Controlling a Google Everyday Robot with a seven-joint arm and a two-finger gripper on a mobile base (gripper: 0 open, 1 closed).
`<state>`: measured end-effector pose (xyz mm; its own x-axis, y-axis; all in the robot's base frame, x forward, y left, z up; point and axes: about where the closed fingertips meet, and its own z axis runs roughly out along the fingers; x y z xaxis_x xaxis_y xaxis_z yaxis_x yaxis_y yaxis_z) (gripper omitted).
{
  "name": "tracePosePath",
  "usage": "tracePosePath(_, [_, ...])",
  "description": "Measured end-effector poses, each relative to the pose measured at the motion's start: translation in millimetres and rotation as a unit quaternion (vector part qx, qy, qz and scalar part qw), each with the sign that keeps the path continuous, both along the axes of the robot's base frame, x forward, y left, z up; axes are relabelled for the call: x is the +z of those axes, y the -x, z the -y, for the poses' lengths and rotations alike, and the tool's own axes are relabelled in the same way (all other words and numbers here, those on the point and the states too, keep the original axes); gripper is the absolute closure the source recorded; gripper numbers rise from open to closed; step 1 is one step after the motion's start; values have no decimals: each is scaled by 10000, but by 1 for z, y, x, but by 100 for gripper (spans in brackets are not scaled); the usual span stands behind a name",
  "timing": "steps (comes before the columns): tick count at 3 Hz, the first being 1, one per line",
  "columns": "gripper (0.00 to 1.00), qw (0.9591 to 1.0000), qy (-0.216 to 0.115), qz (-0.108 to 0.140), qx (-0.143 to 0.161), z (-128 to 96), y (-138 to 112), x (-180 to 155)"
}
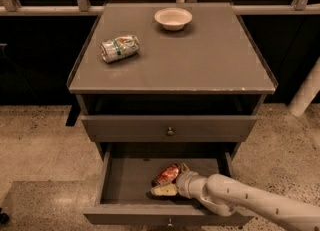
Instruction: Pick coke can from middle drawer and place on counter
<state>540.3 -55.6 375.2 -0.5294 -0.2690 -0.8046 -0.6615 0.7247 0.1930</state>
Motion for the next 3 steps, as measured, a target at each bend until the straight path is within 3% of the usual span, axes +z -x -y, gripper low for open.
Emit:
tracePosePath(1, [0,9985,537,20,-91,-2,2,-15])
tracePosePath(3, [42,9975,663,79,-228,3,-3,-18])
